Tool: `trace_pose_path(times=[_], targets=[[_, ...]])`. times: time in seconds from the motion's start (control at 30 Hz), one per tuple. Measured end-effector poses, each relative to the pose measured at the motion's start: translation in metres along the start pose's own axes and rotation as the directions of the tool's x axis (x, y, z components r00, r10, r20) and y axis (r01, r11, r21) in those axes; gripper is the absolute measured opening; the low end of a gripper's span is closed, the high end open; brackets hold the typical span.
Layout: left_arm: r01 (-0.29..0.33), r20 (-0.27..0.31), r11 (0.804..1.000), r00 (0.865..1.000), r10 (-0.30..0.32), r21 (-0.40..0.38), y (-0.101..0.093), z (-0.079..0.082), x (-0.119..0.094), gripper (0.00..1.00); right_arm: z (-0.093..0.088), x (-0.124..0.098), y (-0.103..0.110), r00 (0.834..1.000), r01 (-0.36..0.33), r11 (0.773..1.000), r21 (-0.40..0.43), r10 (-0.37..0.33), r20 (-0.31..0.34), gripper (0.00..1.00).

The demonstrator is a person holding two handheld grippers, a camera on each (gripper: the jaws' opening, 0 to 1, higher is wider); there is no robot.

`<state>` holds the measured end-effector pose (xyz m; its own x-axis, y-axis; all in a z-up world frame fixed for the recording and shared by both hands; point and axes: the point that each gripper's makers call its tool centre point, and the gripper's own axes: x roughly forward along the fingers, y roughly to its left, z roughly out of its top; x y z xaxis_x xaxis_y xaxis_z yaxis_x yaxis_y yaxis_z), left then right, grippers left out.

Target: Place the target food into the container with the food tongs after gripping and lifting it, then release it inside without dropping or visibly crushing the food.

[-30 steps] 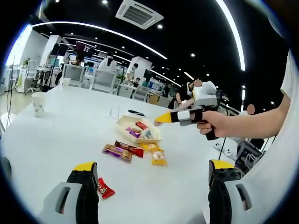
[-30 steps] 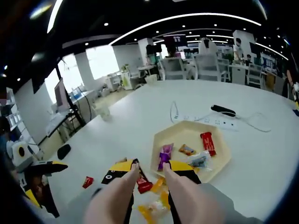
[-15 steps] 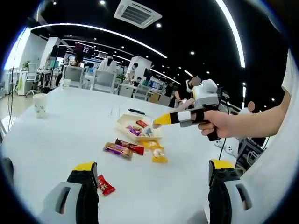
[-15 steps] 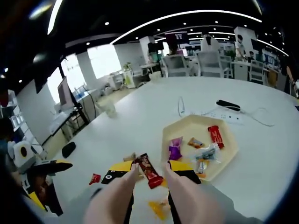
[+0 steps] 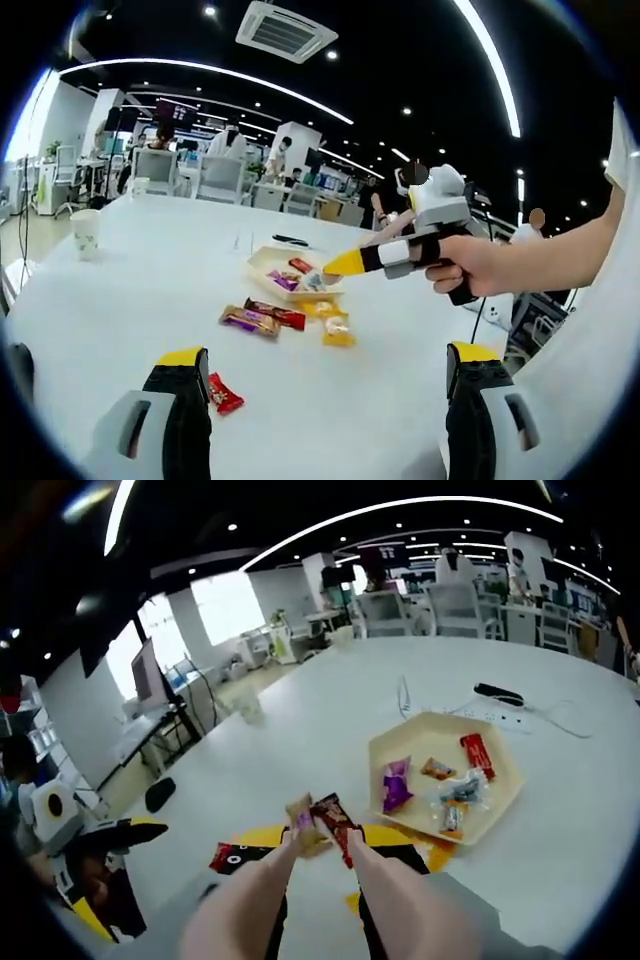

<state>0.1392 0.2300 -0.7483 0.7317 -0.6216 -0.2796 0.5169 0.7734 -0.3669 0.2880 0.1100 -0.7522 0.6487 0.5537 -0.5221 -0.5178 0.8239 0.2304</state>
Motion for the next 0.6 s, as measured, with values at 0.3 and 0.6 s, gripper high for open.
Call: trace_pose_path(times=[0.3, 0.6], targets=[[-0.019, 0.012, 0.999, 1.0, 0.019, 0.03, -0.002, 0.001, -0.004, 0.99, -0.011, -0.004, 0.021, 1.0, -0.022, 1.0, 0.011, 0.023, -0.013, 0.26], [-0.016, 0.012, 1.0, 1.0, 0.016, 0.027, -0.007, -0.011, -0.01, 0.99, -0.019, -0.007, 0.036, 0.998, -0.048, 0.999, 0.014, 0.049, -0.039, 0.27]])
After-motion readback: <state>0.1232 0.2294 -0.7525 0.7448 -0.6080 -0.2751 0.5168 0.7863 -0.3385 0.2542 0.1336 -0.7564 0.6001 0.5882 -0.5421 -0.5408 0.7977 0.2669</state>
